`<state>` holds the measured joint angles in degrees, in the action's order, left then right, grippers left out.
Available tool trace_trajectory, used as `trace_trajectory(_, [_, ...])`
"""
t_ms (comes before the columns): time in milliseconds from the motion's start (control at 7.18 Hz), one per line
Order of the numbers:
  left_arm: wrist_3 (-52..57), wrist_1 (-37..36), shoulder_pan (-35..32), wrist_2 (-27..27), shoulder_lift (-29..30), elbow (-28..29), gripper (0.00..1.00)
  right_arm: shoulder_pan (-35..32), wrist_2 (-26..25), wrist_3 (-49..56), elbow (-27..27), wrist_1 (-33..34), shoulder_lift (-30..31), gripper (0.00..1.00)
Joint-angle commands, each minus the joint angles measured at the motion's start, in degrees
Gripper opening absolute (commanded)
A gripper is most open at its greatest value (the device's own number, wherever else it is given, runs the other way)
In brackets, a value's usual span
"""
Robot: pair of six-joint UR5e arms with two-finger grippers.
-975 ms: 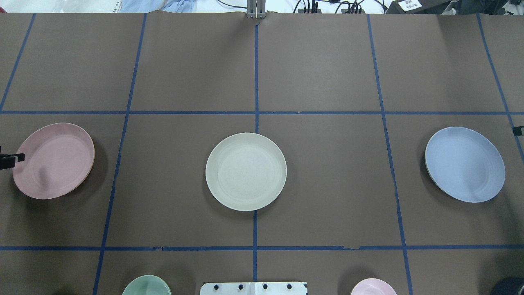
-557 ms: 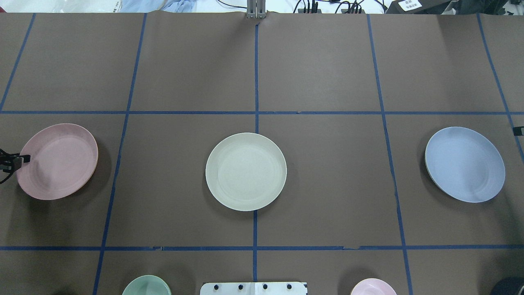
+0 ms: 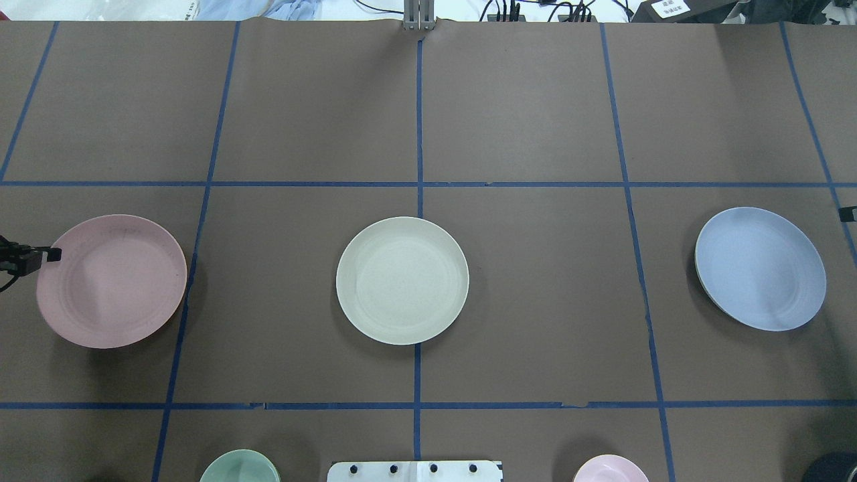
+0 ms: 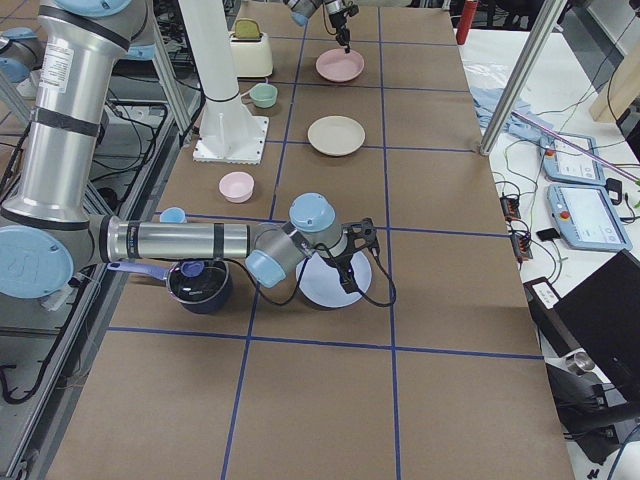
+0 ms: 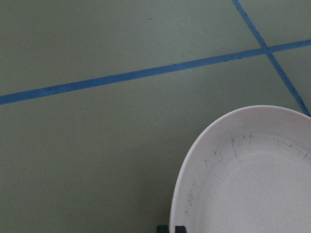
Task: Stack three plates with pink and blue
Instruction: 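Grip the rim of the pink plate with the left gripper, then slide the pink plate with the left gripper onto the cream plate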
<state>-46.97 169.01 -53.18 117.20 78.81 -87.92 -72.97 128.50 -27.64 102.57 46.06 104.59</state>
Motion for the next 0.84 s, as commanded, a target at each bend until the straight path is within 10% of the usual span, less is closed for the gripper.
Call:
trace_trajectory(0, [0.0,-23.2,-1.7,2.1,4.4,-16.7,0.00,0.0,0.2,0.0,0.0,0.0,0.0,1.00])
trace_trajectory(279, [-1.5,-43.3,0.0,1.7,15.9,-24.2,0.00,0.0,0.5,0.3,0.0,-0.1,0.0,1.00])
trace_trajectory(697, [-17.9,-51.9,17.9,-10.6,29.1,-22.4,0.00,0.0,1.2,-0.3,-0.4,-2.6,0.0,1.00])
